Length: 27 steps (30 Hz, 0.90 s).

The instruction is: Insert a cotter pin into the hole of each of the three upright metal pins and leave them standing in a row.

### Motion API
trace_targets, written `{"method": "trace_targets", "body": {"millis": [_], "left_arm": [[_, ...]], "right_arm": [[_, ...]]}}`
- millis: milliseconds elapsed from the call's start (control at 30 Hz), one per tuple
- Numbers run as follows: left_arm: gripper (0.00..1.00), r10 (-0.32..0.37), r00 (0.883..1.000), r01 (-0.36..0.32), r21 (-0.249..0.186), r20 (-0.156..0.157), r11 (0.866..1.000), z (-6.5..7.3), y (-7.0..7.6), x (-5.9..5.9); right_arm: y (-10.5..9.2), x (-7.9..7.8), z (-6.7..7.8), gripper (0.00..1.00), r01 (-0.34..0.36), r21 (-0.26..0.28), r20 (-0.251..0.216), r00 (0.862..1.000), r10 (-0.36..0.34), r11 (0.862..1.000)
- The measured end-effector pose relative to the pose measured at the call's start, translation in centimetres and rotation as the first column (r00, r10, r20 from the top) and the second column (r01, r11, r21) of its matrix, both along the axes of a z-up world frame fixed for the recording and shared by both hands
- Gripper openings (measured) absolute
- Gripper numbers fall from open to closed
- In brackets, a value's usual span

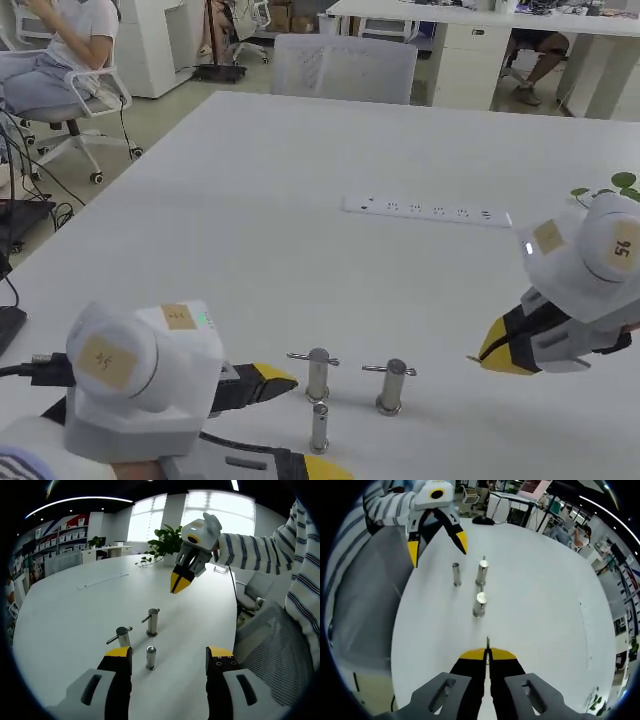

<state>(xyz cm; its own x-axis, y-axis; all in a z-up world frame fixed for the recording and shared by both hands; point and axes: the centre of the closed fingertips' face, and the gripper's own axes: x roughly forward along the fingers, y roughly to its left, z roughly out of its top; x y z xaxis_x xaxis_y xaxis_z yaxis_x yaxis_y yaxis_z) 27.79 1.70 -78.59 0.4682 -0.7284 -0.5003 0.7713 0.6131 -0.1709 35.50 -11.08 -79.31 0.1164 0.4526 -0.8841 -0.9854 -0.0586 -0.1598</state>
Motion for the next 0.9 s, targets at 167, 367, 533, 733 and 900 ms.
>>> {"method": "trace_targets", "body": {"millis": [167,367,533,733,900], "left_arm": [[0.57,-0.01,1.0,0.01,-0.01,0.008,1.0,0.5,-0.6,0.6],[0.56,-0.029,0.999,0.029,-0.024,0.015,0.999,0.9,-1.6,1.2],[0.53,-0.039,0.999,0.039,-0.034,0.011,0.999,1.1,-2.3,1.5],[0.48,-0.039,0.999,0.04,-0.049,0.004,0.998,1.3,-2.8,1.7],[0.45,-0.047,0.999,0.046,-0.06,-0.004,0.997,1.3,-3.4,1.9]], "right_arm": [[0.2,-1.0,0.2,0.02,-0.007,0.01,0.003,1.0,0.007,1.0],[0.6,-1.8,0.5,0.02,-0.009,0.024,0.009,1.0,0.009,1.0],[1.0,-2.4,0.7,0.02,-0.012,0.039,0.018,1.0,0.011,0.999],[1.3,-3.2,1.0,0.02,-0.012,0.05,0.037,0.999,0.01,0.999],[1.6,-3.6,1.3,0.02,-0.011,0.064,0.063,0.998,0.007,0.998]]}}
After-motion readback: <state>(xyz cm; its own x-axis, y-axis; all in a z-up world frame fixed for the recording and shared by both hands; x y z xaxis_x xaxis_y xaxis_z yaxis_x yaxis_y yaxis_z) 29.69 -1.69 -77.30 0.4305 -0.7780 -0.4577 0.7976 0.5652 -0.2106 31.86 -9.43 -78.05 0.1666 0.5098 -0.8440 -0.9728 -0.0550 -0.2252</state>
